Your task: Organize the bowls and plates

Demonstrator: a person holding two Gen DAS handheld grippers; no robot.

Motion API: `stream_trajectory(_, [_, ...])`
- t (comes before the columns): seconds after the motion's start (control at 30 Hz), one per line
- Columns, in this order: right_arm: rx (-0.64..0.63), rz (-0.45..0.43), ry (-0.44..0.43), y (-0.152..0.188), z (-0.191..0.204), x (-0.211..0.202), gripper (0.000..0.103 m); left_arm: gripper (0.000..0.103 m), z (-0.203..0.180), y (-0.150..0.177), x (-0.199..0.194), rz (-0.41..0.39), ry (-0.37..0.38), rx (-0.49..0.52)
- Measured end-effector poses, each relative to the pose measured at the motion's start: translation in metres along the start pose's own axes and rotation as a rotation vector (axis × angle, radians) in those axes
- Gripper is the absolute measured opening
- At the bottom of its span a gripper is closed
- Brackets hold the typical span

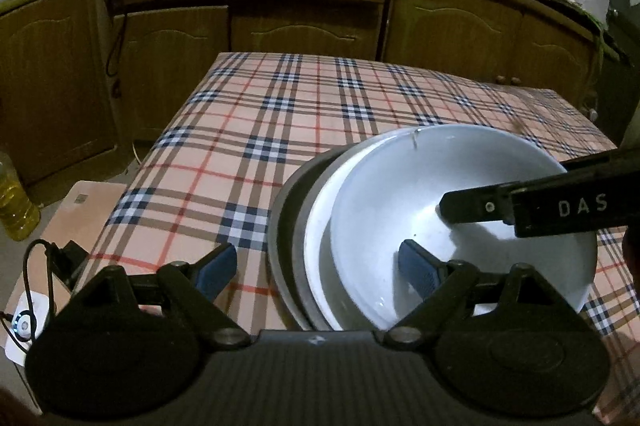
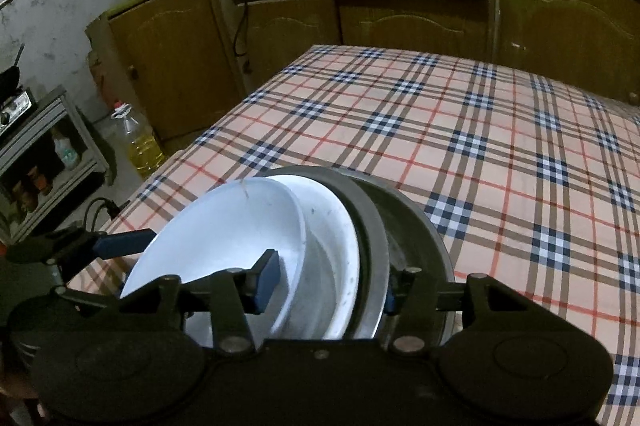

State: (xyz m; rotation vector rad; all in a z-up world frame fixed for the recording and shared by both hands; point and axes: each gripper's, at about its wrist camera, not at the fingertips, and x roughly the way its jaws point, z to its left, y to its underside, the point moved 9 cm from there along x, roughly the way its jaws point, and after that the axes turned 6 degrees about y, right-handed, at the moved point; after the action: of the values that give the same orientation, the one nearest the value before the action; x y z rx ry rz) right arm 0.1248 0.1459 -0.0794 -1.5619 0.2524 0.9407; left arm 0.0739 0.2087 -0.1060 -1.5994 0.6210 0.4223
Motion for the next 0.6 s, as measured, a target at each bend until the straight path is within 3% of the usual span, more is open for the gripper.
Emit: stream_trajectory(0.6, [-0.038, 0.147, -0.017, 0.0058, 0.0013, 0.0102, 0.073, 0.096, -0.0003, 0.0019, 0.0024, 0.0, 0.0, -0.017])
